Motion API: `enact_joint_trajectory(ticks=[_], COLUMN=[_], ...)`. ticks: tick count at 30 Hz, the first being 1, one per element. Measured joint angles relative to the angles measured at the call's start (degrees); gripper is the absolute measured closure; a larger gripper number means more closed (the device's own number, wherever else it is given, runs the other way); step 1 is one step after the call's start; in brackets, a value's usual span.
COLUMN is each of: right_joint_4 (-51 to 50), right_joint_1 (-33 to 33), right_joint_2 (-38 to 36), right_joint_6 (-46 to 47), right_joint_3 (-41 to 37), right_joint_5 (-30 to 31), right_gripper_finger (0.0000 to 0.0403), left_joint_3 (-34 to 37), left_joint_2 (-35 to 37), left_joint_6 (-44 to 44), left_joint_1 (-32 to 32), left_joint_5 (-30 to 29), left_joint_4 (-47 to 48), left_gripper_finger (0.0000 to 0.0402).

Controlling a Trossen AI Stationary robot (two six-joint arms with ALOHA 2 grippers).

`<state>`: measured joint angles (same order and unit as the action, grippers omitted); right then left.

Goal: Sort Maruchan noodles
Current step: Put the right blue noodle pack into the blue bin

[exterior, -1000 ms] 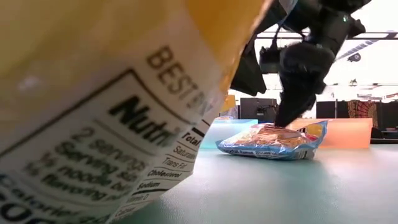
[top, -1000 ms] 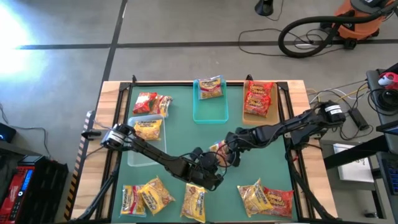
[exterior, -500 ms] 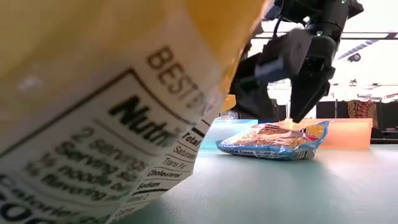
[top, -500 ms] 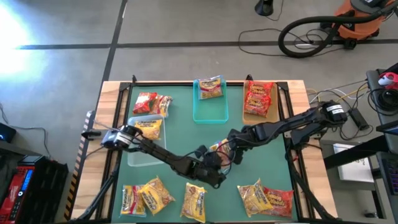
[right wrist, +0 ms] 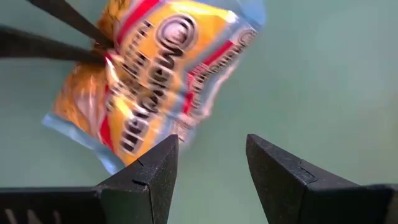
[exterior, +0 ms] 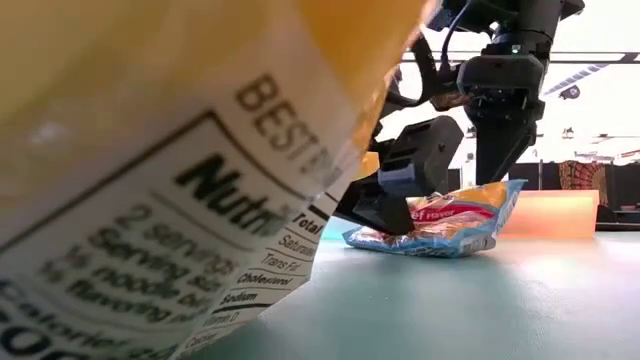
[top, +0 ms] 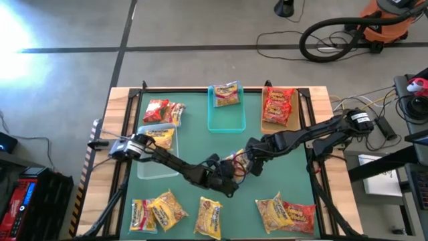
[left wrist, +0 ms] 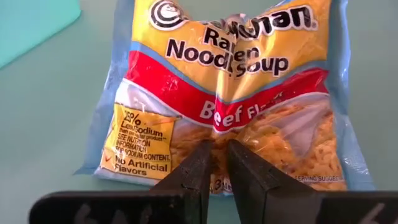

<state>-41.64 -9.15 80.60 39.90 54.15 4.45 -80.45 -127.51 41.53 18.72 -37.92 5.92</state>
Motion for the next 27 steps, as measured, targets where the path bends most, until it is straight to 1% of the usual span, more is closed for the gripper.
enact_joint_trajectory(ticks=[5, 10, 12, 17, 23, 24, 27], right_joint_4=[0.16, 5.11, 5.52, 5.56, 6.06, 7.27, 14.94], right_joint_1=[0.00, 0.02, 0.04, 0.46, 0.52, 0.52, 0.51], right_joint_2=[-0.25, -0.26, -0.26, -0.70, -4.62, -5.69, -8.92], right_joint_6=[-0.92, -2.29, -3.07, -3.19, 0.50, 1.43, 4.01], right_joint_3=[-0.67, -1.42, -1.57, -3.07, -8.87, -9.77, -12.01], right_joint_5=[0.07, 0.20, 0.41, 1.13, -0.57, -0.87, -2.13], right_gripper_finger=[0.0241, 0.0256, 0.0260, 0.0257, 0.0251, 0.0251, 0.0250], left_joint_3=[2.90, 5.53, 6.27, 6.39, 6.37, 6.37, 6.37], left_joint_2=[0.09, 0.09, 0.07, 0.07, 0.07, 0.07, 0.07], left_joint_6=[3.50, 4.63, 5.82, 6.15, 6.15, 6.15, 5.94], left_joint_1=[-0.02, -0.09, -0.09, -0.11, -0.13, -0.13, -0.15], left_joint_5=[0.75, 1.77, 2.03, 2.15, 2.13, 2.13, 2.15], left_joint_4=[-2.85, -6.20, -7.12, -7.39, -7.51, -7.51, -7.60], left_gripper_finger=[0.0363, 0.0363, 0.0363, 0.0363, 0.0363, 0.0363, 0.0363])
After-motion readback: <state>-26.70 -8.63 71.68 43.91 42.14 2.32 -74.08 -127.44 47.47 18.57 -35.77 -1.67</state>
